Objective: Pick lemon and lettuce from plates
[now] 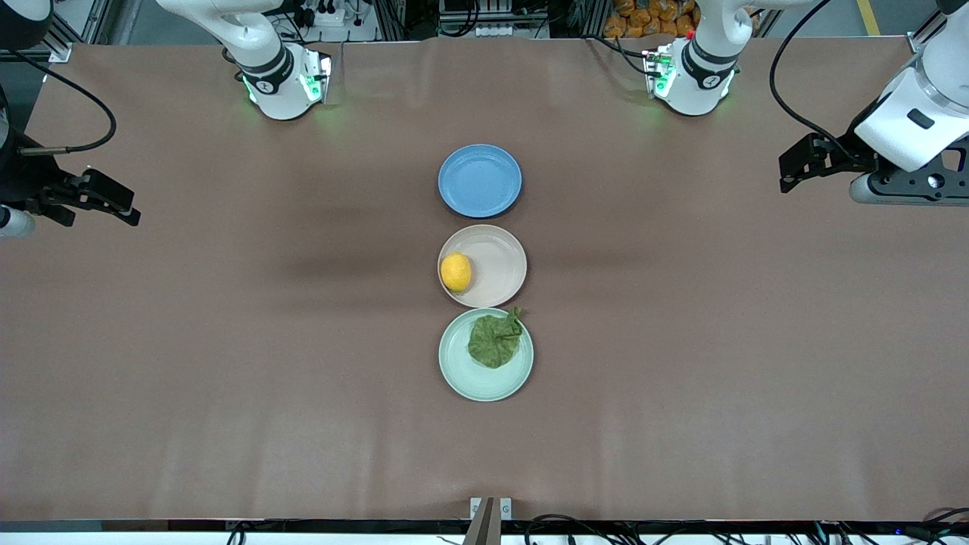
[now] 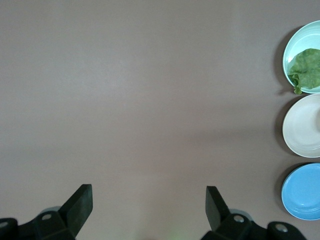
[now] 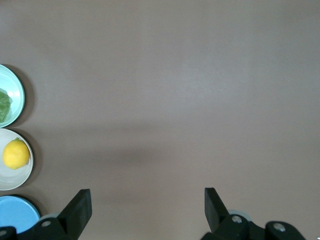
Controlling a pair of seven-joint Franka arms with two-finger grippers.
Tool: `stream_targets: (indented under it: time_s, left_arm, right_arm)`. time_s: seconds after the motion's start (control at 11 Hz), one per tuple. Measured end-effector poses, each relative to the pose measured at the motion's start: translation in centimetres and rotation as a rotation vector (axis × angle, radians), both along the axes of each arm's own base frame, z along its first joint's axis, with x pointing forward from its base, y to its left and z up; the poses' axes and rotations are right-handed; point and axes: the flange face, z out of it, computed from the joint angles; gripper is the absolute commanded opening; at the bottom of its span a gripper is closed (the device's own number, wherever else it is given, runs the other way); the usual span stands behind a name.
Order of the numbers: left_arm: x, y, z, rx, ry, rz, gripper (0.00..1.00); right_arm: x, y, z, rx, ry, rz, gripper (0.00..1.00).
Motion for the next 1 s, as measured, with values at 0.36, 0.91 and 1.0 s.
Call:
stream_targets:
  time_s: [0.36, 0.91, 1.0]
  left_arm:
    - [0.0, 0.0, -0.1, 0.000, 0.001, 0.000, 1.00]
    - [3.4, -3.3, -7.8, 0.007, 0.111, -0.047, 1.00]
    - [4.4, -5.2, -10.3, 0.007, 0.123, -0.042, 1.00]
  right_arm:
    - [0.0, 0.0, 0.0, 0.000, -0.004, 0.000, 1.00]
    - [0.9, 1.6, -1.4, -0.001, 0.001, 0.026, 1.00]
    - [1.5, 2.7, -2.2, 0.000, 0.002, 0.026, 1.00]
